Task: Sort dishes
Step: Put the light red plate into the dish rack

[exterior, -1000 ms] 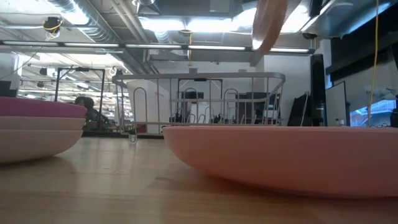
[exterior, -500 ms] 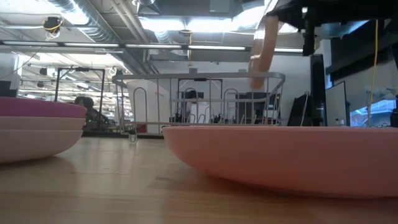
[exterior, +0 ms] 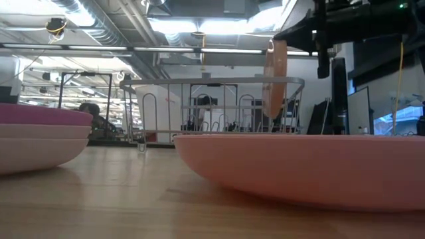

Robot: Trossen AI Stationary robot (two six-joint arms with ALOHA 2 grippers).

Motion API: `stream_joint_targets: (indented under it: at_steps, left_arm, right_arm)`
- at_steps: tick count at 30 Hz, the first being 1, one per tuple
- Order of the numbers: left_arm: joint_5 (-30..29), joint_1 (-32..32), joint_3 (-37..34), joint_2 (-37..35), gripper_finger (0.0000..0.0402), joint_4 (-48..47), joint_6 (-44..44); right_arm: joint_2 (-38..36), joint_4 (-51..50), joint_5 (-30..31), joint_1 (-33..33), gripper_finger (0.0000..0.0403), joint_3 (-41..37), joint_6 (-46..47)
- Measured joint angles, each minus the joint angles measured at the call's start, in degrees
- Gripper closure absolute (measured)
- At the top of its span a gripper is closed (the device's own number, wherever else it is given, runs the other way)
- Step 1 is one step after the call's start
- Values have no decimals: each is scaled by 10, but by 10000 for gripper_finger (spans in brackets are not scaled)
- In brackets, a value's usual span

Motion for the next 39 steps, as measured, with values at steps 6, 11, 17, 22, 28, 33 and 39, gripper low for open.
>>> stream_joint_targets:
  at_steps: [6, 11, 17, 22, 28, 33, 39]
  left_arm:
    - [0, 0, 0, 0, 247, 0, 0]
    - [0, 0, 0, 0, 247, 0, 0]
    - [0, 0, 0, 0, 247, 0, -4]
    - [0, 0, 0, 0, 247, 0, -3]
    - [0, 0, 0, 0, 247, 0, -13]
    - [0, 0, 0, 0, 247, 0, -14]
    - [2, 0, 0, 0, 247, 0, -15]
  right_arm:
    - [16, 6, 3, 0, 394, 0, 4]
    - [36, 7, 6, 0, 394, 1, 17]
    - [48, 6, 15, 0, 393, 1, 48]
    - [49, -2, 15, 0, 363, 1, 51]
    - [49, -2, 14, 0, 347, 1, 50]
    - [49, -2, 1, 0, 345, 1, 50]
    - [43, -33, -38, 0, 344, 1, 35]
